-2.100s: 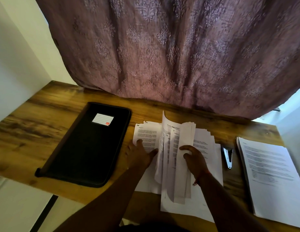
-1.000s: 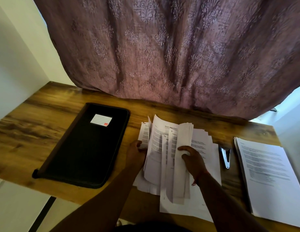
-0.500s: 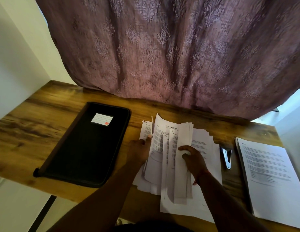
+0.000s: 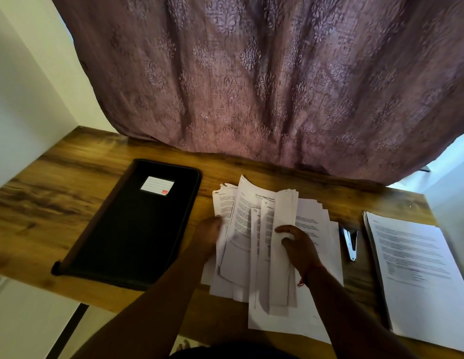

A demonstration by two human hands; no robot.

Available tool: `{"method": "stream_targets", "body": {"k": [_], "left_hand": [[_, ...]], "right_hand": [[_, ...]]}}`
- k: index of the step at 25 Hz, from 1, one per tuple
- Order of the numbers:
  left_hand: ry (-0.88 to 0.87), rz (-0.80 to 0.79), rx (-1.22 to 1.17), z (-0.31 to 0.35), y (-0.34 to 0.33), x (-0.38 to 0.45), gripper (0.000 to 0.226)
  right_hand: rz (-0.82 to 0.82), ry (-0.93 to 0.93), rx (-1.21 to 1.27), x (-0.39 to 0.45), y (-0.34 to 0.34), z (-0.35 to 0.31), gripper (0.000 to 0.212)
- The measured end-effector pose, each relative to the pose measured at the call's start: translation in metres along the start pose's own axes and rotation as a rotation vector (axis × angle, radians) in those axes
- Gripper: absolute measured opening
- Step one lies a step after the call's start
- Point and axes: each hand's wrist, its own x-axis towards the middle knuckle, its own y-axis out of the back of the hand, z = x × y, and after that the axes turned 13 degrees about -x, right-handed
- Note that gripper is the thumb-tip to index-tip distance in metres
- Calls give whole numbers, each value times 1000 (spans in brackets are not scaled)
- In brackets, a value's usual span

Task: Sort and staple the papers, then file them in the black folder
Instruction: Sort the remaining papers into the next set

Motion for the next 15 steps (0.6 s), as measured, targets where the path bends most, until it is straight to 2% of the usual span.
{"method": "stream_targets", "body": {"k": [2, 4, 8, 12, 15], "left_hand": [[-26, 62, -32, 10, -1, -6, 31], [-79, 122, 39, 21, -3, -9, 32], [-165, 204, 16, 67, 3, -22, 27], [-571, 369, 411, 131, 4, -50, 34], [-803, 317, 343, 161, -5, -76, 28]], "right_hand": [[-10, 0, -12, -1, 1, -2, 25], [-19, 8, -44, 1, 4, -7, 23], [-65, 21, -150, 7, 8, -25, 20], [-111, -14, -185, 11, 8, -34, 21], [-101, -35, -173, 8, 13, -36, 22]]}}
